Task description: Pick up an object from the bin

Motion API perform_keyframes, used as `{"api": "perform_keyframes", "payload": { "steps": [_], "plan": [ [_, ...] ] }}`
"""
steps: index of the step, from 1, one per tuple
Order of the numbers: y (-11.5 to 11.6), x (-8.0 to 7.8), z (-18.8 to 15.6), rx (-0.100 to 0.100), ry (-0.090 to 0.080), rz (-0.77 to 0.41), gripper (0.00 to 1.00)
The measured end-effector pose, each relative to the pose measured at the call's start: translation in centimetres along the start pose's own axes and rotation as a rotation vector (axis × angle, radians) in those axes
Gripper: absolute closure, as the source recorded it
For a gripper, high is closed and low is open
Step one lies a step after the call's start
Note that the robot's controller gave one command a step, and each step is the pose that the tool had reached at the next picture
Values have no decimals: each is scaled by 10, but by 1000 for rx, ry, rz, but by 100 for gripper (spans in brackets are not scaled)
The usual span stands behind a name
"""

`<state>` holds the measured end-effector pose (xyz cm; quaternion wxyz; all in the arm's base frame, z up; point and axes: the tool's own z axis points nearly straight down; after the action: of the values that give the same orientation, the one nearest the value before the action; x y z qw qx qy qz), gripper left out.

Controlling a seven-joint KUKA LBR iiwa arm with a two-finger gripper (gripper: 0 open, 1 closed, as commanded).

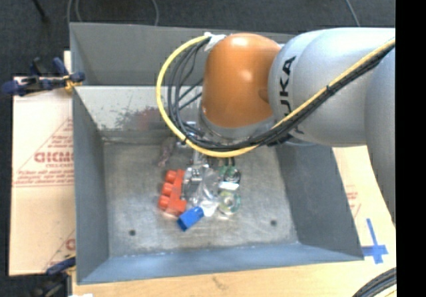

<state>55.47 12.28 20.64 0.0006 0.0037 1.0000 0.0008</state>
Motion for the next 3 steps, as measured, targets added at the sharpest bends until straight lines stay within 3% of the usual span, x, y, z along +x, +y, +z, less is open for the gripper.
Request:
{"api": "perform_keyframes", "payload": {
  "steps": [1,2,3],
  "plan": [
    [-49,64,108,3,-16,-588,0],
    [-42,50,114,4,-25,-672,0],
    [-42,48,114,4,-33,-668,100]
  ]
}}
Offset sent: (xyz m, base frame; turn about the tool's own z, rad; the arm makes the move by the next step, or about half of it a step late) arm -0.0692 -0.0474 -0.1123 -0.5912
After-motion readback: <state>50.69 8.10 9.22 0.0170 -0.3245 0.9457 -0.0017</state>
